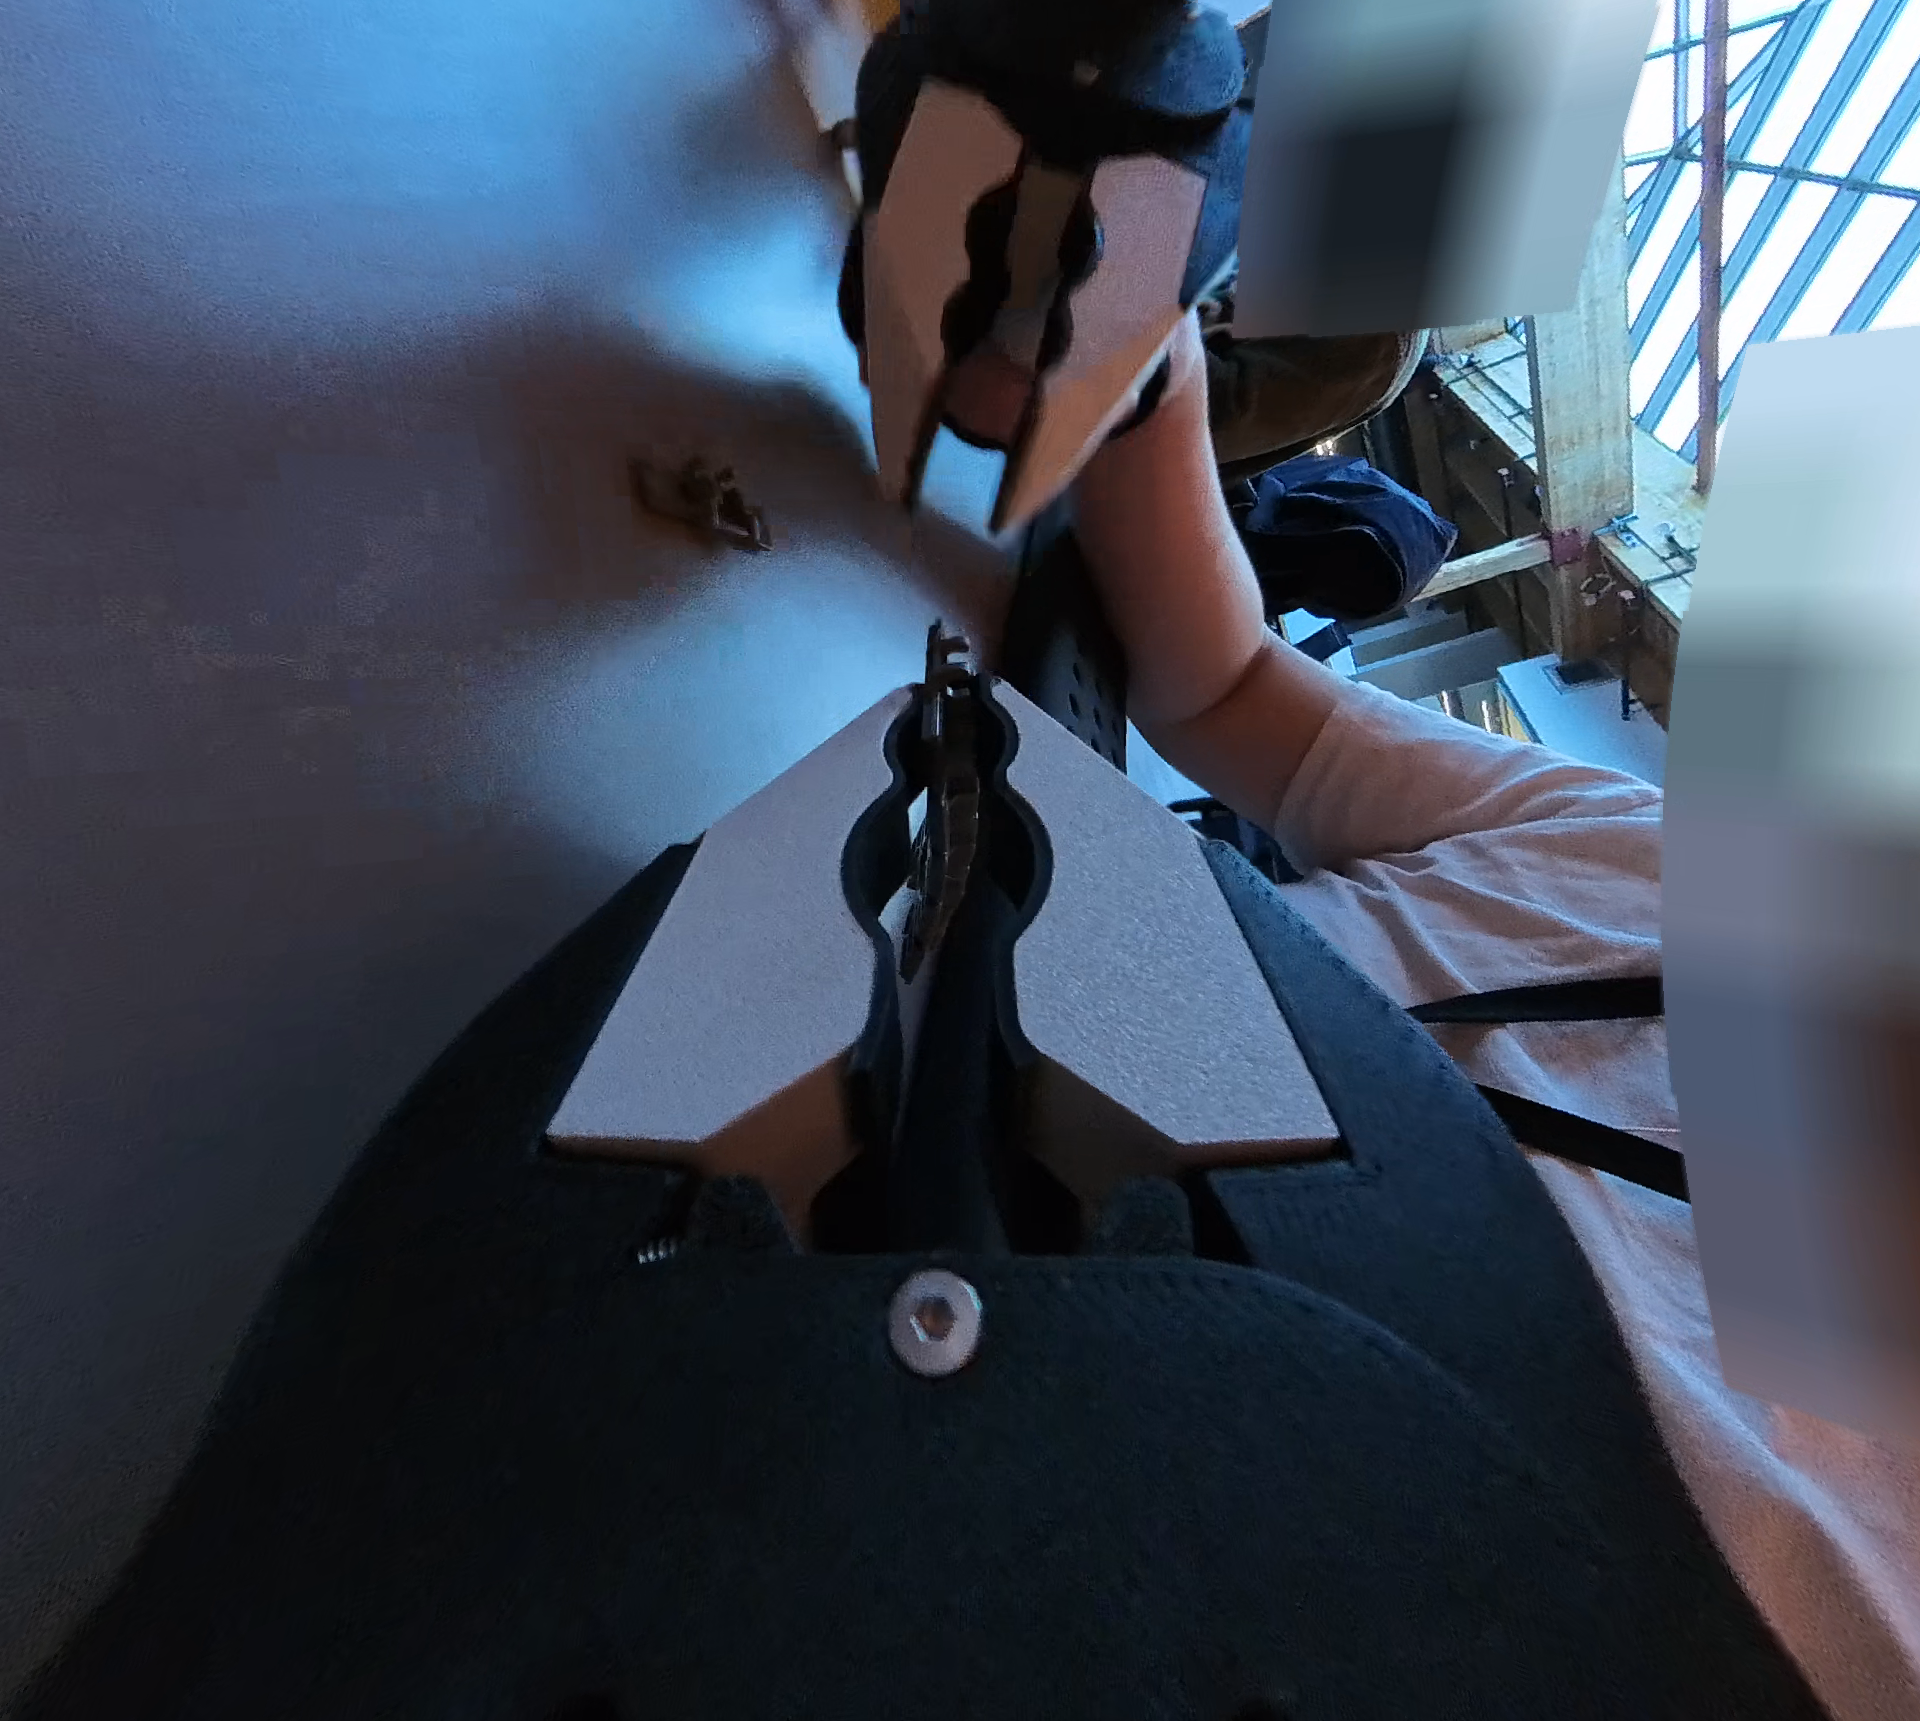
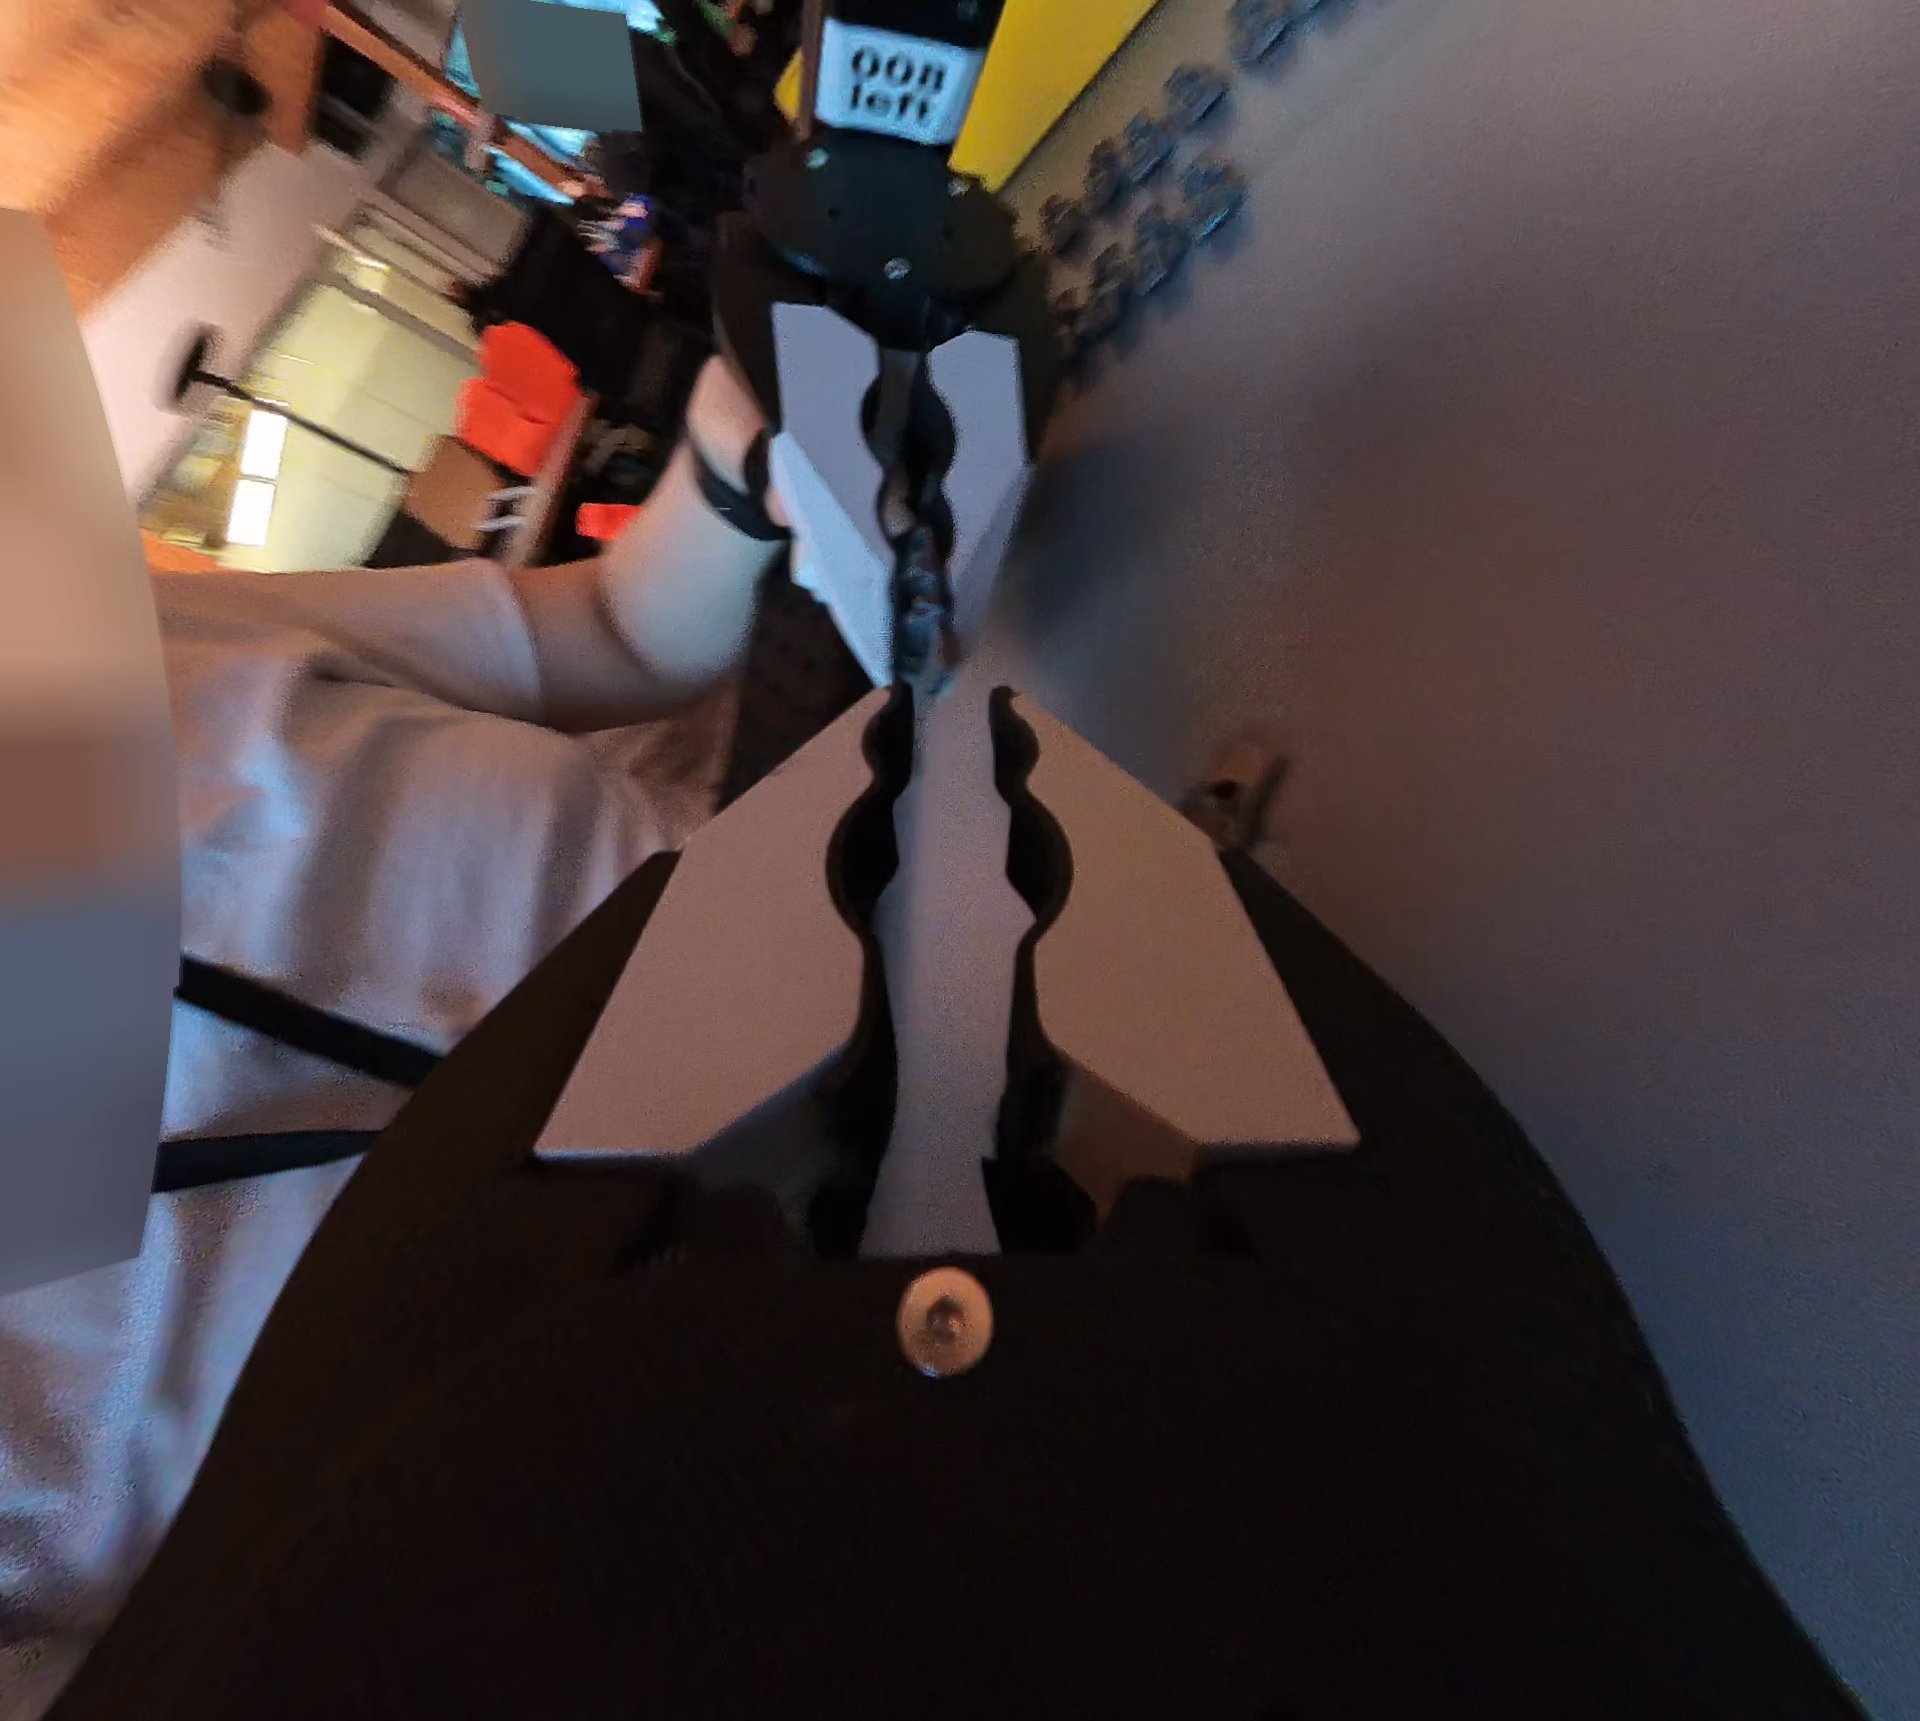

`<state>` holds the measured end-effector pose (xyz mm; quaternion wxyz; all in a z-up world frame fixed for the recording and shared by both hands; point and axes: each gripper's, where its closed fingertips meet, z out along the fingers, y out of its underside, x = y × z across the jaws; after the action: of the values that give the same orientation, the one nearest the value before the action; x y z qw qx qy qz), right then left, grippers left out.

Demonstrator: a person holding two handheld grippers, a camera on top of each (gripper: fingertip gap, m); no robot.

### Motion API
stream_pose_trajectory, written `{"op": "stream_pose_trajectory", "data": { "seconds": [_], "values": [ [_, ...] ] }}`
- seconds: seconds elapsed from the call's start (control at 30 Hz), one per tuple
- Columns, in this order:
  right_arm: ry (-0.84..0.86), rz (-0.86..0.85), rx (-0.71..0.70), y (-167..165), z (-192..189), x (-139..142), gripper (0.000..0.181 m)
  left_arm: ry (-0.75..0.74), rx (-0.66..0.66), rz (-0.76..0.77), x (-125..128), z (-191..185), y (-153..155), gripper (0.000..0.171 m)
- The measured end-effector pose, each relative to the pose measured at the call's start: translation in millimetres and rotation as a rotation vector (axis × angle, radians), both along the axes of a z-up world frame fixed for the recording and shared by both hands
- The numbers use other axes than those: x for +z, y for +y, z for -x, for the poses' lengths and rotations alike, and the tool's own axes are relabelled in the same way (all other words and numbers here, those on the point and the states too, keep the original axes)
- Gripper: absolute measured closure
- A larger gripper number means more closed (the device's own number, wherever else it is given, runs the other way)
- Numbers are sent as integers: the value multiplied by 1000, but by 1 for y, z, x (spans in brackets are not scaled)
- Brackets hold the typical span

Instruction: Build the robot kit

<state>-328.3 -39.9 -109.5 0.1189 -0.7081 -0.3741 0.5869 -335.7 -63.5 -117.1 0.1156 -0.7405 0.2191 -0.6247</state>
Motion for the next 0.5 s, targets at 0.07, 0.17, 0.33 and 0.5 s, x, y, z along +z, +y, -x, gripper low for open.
{"op": "stream_pose_trajectory", "data": {
  "seconds": [0.07, 0.17, 0.33, 0.5],
  "values": [
    [-116, -144, -114, 27, -19, -14, 171, 9, -5, 15, -2, 0, -1, 166],
    [-220, -144, -166, 39, -35, -32, 170, 23, -12, 25, -5, 0, -2, 166],
    [-330, -228, -164, 31, -28, -39, 160, 45, -23, 20, -7, 0, -4, 166],
    [-436, -281, -231, 30, -26, -49, 163, 37, -19, 26, -7, 1, -4, 166]
  ]
}}
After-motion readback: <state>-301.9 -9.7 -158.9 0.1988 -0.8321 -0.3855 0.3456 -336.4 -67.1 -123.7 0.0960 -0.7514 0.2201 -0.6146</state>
